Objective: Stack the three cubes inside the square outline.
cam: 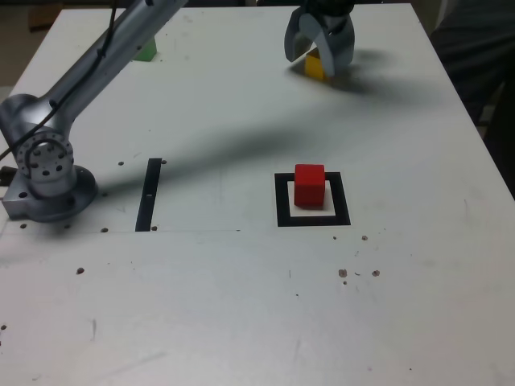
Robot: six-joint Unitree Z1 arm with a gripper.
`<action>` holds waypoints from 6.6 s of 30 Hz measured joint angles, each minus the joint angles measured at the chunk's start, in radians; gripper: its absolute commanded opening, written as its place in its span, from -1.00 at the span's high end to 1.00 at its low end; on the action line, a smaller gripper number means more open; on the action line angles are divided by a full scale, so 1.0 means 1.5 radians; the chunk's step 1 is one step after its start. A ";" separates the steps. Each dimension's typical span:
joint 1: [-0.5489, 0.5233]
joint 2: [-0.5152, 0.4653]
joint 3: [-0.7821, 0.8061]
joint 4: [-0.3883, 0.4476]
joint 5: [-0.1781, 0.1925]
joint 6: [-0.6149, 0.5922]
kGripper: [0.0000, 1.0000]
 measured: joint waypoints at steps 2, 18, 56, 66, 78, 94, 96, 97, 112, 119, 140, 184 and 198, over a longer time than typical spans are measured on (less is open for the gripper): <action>0.000 0.001 0.001 0.000 -0.002 0.000 0.24; -0.001 0.001 0.001 -0.003 -0.018 0.000 0.38; -0.202 -0.340 0.442 -0.038 -0.077 -0.445 0.38; -0.294 -0.374 0.500 -0.034 -0.150 -0.592 0.38; -0.368 -0.384 0.507 -0.034 -0.186 -0.681 0.38; -0.409 -0.353 0.517 -0.067 -0.232 -0.716 0.38; -0.409 -0.347 0.517 -0.070 -0.232 -0.716 0.38; -0.409 -0.345 0.516 -0.071 -0.232 -0.716 0.38; -0.404 -0.321 0.514 -0.090 -0.232 -0.710 -0.12; -0.394 -0.321 0.529 -0.107 -0.234 -0.701 -0.99; -0.379 -0.415 0.613 -0.158 -0.219 -0.698 -0.99; 0.049 -0.574 0.742 -0.130 -0.113 -0.410 -0.99; 0.200 -0.553 0.678 -0.143 -0.038 -0.289 -0.99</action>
